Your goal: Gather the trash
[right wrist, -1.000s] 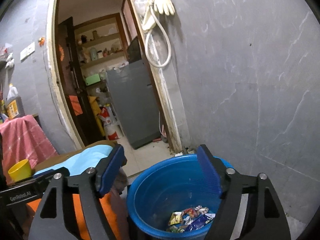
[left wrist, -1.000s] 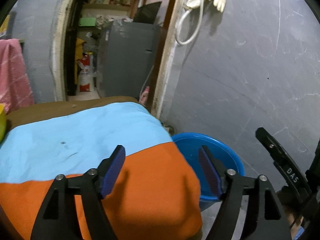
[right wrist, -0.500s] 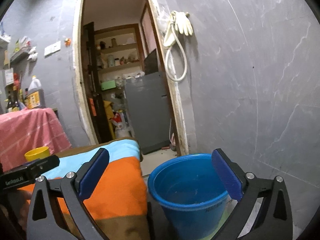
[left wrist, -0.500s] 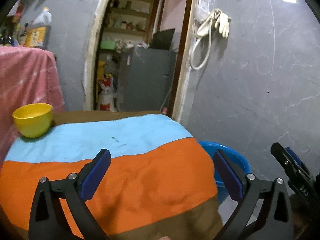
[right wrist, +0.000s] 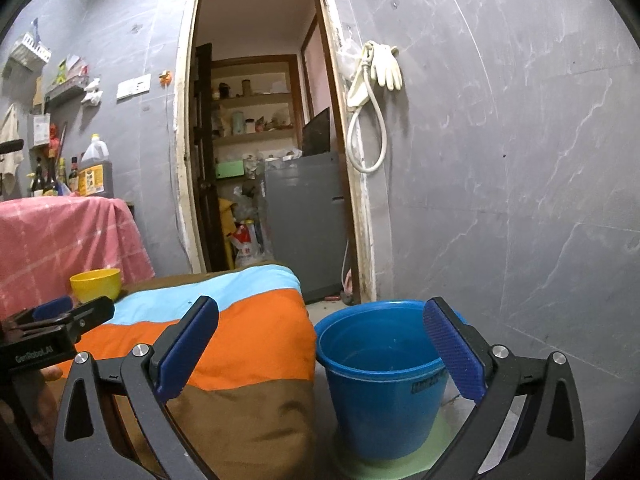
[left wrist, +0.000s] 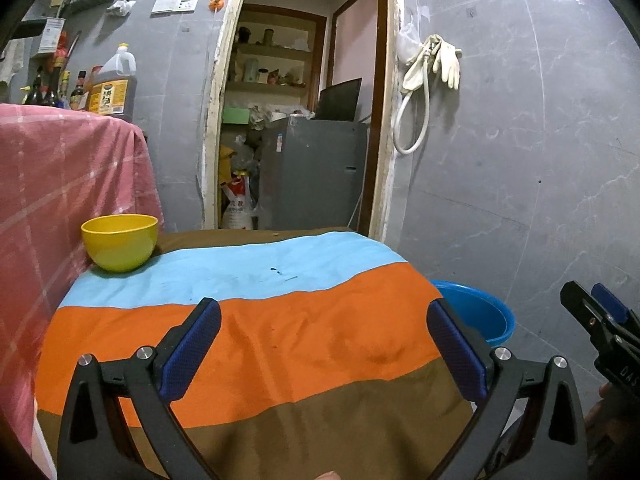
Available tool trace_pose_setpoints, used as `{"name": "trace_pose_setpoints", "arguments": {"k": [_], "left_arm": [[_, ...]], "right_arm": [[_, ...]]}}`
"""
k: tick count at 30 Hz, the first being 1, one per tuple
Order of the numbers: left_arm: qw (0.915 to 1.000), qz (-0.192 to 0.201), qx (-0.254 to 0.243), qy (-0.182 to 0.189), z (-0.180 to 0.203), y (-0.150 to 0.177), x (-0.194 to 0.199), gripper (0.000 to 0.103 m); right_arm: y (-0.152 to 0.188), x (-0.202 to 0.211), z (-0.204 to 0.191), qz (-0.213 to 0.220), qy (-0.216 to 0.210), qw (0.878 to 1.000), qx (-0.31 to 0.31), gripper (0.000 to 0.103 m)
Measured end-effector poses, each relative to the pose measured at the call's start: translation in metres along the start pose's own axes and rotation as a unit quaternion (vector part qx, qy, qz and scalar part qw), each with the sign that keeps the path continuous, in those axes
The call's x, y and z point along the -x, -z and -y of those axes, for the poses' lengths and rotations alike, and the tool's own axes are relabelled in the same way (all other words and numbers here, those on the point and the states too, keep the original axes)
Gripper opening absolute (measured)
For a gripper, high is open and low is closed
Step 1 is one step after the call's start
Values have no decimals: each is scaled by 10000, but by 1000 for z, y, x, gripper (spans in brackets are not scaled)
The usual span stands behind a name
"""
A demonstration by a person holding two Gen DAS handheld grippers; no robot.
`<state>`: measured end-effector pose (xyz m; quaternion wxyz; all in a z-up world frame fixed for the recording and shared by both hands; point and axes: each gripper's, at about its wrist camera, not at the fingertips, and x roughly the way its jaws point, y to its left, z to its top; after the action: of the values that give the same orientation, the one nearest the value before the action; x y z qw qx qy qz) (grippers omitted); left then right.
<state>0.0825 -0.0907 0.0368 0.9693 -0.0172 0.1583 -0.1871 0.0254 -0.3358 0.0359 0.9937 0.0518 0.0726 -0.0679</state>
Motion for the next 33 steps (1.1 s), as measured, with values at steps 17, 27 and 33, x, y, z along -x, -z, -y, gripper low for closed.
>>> {"name": "trace_pose_setpoints", "arguments": {"k": [17,27,33], "left_arm": [[9999,28,125,-76,-10,1,6,101],[9998,27,142,-103,-11,2,6,101],[9995,-39,206,-248,-13,4,3,101]], "right_arm": [[1,6,-6,-41,-43,10000,32,103],[1,6,-7,-57,-52,10000,31,103],[1,6,-7,-63,-55,10000,36,103]]}}
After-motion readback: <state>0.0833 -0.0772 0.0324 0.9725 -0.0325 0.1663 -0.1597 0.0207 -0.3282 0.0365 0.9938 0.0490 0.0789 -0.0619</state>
